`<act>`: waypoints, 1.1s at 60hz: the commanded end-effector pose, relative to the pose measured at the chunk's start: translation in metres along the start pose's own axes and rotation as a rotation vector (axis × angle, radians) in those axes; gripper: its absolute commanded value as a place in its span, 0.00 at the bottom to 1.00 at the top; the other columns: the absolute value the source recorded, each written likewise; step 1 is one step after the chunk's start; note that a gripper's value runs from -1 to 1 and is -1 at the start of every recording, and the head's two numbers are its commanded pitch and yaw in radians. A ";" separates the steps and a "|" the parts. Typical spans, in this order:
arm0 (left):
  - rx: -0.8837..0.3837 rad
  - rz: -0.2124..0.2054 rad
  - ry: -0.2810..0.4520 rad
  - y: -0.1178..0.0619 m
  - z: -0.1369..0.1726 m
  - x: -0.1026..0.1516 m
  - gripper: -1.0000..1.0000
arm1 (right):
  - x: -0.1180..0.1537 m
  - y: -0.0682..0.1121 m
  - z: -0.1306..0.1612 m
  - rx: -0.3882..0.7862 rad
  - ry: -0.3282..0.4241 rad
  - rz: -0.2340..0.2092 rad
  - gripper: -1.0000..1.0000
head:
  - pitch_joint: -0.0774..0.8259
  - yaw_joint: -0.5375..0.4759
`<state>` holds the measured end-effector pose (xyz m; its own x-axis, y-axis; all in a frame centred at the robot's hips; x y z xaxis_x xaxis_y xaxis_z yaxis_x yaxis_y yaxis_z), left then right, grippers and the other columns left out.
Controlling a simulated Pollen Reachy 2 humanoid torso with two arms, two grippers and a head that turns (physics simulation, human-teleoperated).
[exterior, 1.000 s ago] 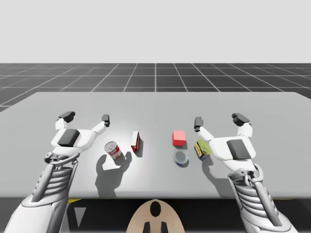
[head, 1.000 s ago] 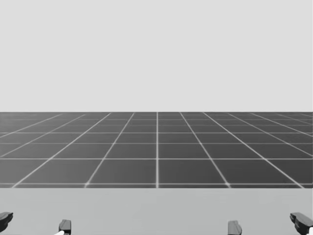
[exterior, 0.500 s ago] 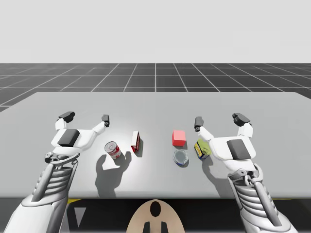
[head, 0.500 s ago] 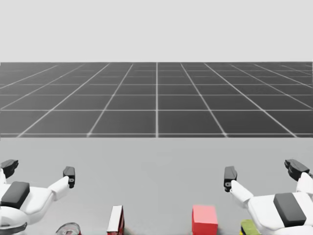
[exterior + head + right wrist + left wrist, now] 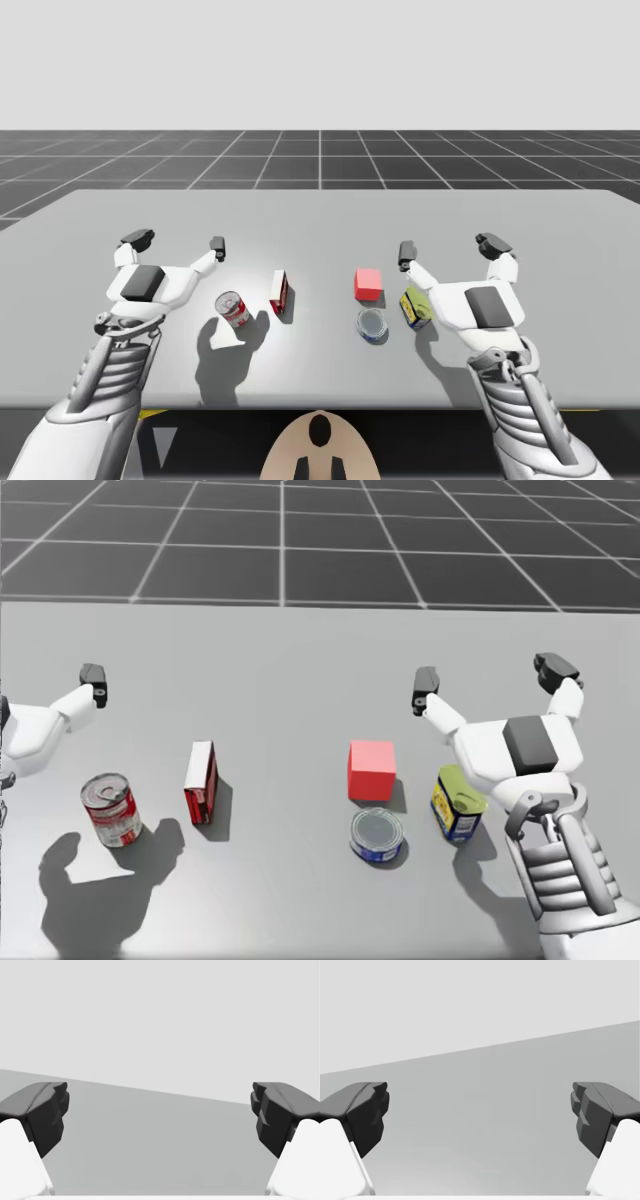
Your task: Find the red cube and pick it up.
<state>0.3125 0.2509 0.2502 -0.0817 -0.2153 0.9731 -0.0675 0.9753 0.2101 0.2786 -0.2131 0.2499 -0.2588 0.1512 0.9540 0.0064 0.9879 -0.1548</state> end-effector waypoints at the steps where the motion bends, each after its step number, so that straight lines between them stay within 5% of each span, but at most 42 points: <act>1: 0.000 -0.003 -0.001 -0.001 0.000 0.000 0.00 | 0.000 0.003 0.000 0.000 0.003 -0.005 0.00 | 0.74 0.41; 18: -0.003 -0.004 -0.002 -0.002 0.001 0.001 0.00 | 0.001 0.009 0.002 0.013 0.003 -0.013 0.00 | 0.81 0.32; 22: 0.000 -0.003 -0.001 -0.003 0.000 0.001 0.00 | 0.006 0.018 0.004 0.017 0.085 -0.062 0.00 | 0.81 0.32; 32: 0.002 0.000 0.003 -0.003 0.000 0.000 0.00 | 0.023 0.036 0.020 0.053 0.125 -0.095 0.00 | 0.80 0.33; 43: 0.000 0.005 0.007 -0.002 0.000 -0.001 0.00 | 0.028 0.070 0.040 0.128 0.223 -0.195 0.00 | 0.79 0.32; 61: -0.007 0.013 0.013 0.000 0.001 -0.001 0.00 | 0.001 0.102 0.044 0.147 0.323 -0.249 0.00 | 0.80 0.34; 66: -0.009 0.013 0.015 0.000 0.001 -0.001 0.00 | -0.011 0.115 0.042 0.113 0.348 -0.217 0.00 | 0.80 0.33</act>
<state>0.3120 0.2506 0.2489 -0.0702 -0.2048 0.9763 -0.0617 0.9777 0.2007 0.2402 -0.1373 0.2279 0.0260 0.0834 0.9962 -0.1471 0.9860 -0.0787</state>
